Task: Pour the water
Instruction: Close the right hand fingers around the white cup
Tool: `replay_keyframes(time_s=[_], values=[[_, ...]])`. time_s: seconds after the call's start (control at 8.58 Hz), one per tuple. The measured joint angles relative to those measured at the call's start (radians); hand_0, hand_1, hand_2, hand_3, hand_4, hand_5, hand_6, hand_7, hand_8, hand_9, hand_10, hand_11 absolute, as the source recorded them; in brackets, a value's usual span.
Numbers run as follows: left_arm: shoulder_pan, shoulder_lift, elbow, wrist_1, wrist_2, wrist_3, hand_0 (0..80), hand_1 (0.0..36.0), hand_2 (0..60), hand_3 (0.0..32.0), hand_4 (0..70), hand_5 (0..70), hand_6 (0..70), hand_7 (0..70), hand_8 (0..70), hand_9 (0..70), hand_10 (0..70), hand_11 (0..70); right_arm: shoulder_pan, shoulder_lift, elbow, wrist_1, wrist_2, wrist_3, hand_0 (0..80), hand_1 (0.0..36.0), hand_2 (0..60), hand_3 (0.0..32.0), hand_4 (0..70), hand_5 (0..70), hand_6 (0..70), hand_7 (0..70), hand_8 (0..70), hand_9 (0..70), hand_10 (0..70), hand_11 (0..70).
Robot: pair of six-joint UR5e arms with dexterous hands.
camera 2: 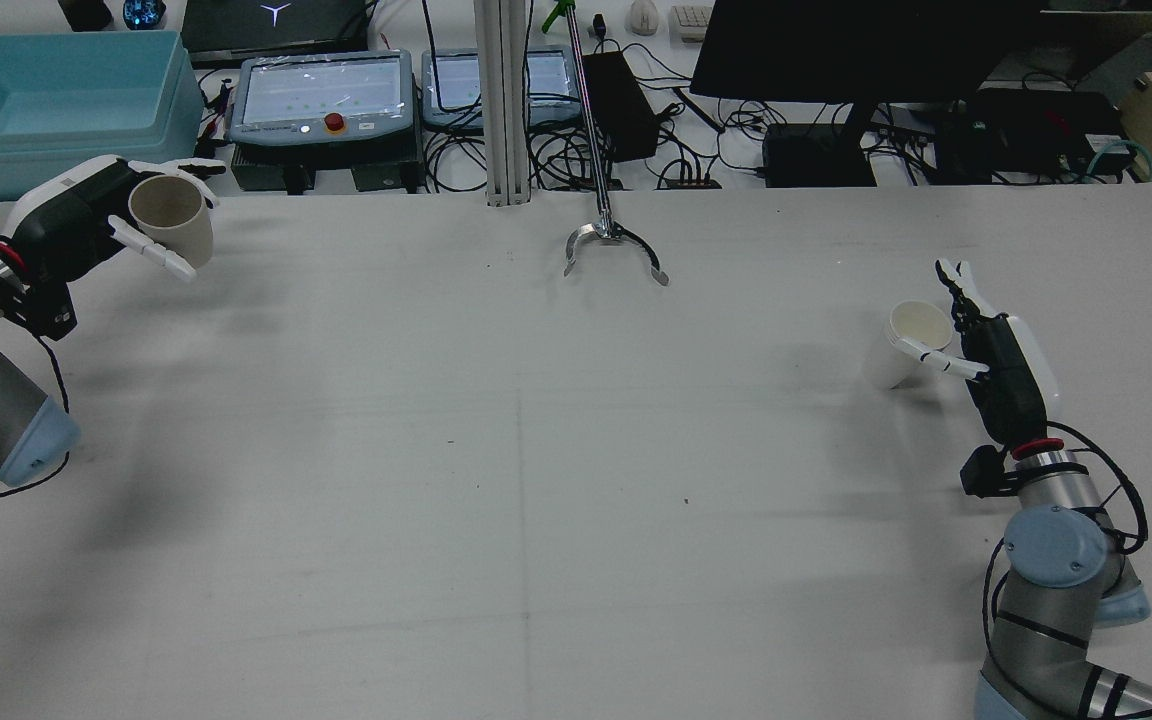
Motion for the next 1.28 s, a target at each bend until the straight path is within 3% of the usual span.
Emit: replay_keyframes(time_s=[0.7, 1.28], values=[[-0.001, 0.01, -0.003, -0.009, 0.001, -0.005, 76.2, 24.2, 1.9, 0.0, 65.8, 35.1, 13.0, 19.7, 7.5, 10.9, 7.3, 12.4, -0.009, 0.002, -0.012, 0.002, 0.001, 0.001, 49.5, 20.5, 19.1, 1.8, 2.9, 0.0, 0.0, 0.0, 0.0, 0.0, 0.0, 0.0], [-0.002, 0.012, -0.005, -0.009, 0.001, -0.007, 78.6, 24.5, 1.2, 0.0, 66.3, 35.3, 13.1, 19.7, 7.4, 10.7, 7.1, 12.1, 0.001, -0.002, -0.019, 0.003, 0.002, 0.007, 48.5, 19.0, 20.3, 0.4, 6.4, 0.5, 0.3, 0.0, 0.0, 0.0, 0.0, 0.0]])
